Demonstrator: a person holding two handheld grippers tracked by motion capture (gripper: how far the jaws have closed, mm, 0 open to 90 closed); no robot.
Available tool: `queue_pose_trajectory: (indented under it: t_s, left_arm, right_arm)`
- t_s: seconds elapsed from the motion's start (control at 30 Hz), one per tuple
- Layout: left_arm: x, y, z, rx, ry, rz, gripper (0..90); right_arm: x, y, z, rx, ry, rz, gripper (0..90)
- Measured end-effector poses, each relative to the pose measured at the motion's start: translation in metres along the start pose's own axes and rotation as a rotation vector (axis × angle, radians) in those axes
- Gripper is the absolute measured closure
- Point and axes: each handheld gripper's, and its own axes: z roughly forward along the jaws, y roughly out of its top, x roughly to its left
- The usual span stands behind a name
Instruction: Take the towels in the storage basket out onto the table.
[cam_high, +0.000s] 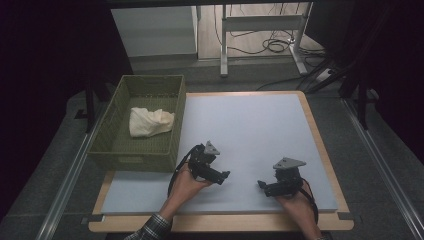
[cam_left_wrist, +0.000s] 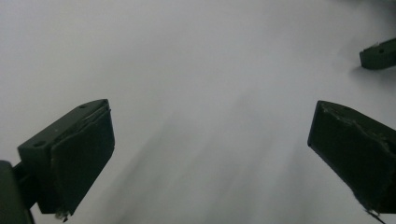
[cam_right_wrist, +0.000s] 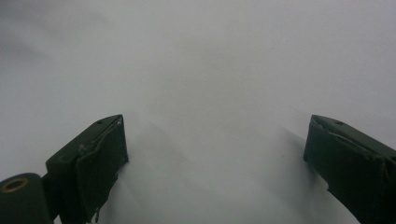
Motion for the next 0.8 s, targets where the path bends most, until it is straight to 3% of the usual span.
queue_pose_trajectory:
  t_s: [0.47, 0.8]
  left_arm:
    - [0.009, 0.030, -0.002, 0.018, -0.010, 0.010, 0.2]
    - [0.025, 0.053, -0.014, 0.027, -0.013, 0.008, 0.3]
  right_arm:
    - [0.000, 0.000, 0.000, 0.002, 0.001, 0.001, 6.1]
    - [0.000, 0.000, 0.000, -0.001, 0.000, -0.003, 6.1]
